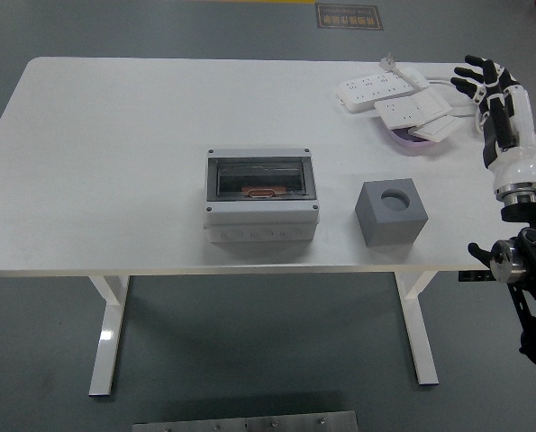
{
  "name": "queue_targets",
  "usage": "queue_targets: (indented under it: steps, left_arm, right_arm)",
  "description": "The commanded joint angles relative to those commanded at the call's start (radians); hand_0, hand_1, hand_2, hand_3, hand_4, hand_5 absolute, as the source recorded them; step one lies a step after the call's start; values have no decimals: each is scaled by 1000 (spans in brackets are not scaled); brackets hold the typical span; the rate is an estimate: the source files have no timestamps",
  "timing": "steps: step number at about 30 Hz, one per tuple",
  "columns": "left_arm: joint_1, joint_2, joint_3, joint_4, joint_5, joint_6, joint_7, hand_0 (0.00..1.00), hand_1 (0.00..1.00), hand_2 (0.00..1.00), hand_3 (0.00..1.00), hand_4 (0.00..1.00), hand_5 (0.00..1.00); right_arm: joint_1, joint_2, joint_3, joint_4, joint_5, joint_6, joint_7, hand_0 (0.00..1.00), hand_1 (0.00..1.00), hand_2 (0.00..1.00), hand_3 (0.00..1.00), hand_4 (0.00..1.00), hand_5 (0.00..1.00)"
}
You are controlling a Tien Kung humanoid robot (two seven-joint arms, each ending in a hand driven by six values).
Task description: Fetch the battery,place it into the box,close the lid of the box
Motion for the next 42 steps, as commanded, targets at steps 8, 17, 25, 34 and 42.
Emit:
queue_targets:
  steps: [8, 17, 25, 34, 42]
  left_arm:
    - [1, -1, 1, 0, -2, 0, -1, 646, 705, 569, 562, 615, 58]
    - [3, -4, 4, 1, -8, 0, -4, 646, 704, 569, 563, 615, 59]
    - [5, -4, 5, 0, -11, 0, -5, 646, 705, 568, 563, 615, 58]
    - [5, -5, 7, 0, -14, -1, -7, 646, 704, 568, 562, 615, 58]
    - [8, -4, 6, 0, -13, -1, -5, 646, 704, 568, 562, 616, 58]
  right_arm:
    - [-4, 6, 2, -1, -14, -11, 2, 619, 541, 552, 621, 749, 155]
    - [-6, 7, 5, -1, -19, 8, -17, 680, 658, 616, 629, 740, 146]
    - [-9, 6, 4, 1, -20, 13, -20, 777, 774, 759, 739, 751, 118]
    - [-8, 3, 5, 2, -19, 24, -31, 819, 809, 809, 861, 772, 124]
    - [-8, 3, 4, 1, -17, 34, -39, 827, 813, 821, 857, 815, 186]
